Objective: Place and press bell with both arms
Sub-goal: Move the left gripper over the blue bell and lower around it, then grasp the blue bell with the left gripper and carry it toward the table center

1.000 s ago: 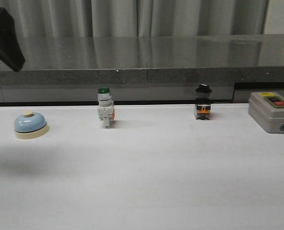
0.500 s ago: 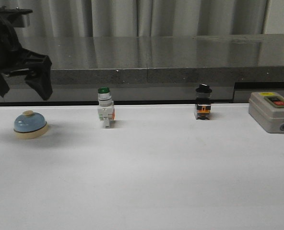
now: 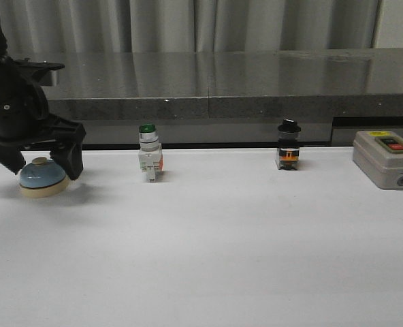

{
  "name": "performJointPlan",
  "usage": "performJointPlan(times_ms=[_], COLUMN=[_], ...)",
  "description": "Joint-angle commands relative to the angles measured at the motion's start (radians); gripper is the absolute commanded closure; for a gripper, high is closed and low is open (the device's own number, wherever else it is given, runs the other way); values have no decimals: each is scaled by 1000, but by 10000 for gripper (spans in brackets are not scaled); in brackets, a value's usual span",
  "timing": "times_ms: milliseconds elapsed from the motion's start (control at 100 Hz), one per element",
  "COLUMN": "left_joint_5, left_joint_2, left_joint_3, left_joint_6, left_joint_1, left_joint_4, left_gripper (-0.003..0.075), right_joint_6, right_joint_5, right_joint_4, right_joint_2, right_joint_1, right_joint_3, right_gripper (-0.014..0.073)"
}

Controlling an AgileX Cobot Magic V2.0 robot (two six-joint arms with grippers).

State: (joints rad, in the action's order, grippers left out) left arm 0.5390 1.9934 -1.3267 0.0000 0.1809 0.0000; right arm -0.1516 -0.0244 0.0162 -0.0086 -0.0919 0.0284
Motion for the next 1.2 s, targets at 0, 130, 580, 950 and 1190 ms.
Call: performJointPlan(times_ms=[0, 130, 580, 950, 1190], left_joint_5=[-44, -42, -33, 117, 237], left_joint_2=[-33, -11, -13, -143, -278], left_joint_3=[-29, -29, -29, -29, -29], left_joint_6=[0, 0, 0, 0, 0], left_joint_1=[7, 7, 7, 12, 101], left_joint_4=[0, 0, 0, -6, -8], left_gripper=[61, 61, 436, 442, 444], right_joint_6=[1, 1, 1, 1, 1], right_joint_5=[87, 87, 87, 87, 87], right_joint_4=[-1, -1, -1, -1, -1], right_joint_2=[-21, -21, -21, -21, -21], right_joint_1=[5, 5, 5, 5, 5], right_joint_3=[-19, -19, -19, -19, -19], right_gripper=[657, 657, 657, 657, 657])
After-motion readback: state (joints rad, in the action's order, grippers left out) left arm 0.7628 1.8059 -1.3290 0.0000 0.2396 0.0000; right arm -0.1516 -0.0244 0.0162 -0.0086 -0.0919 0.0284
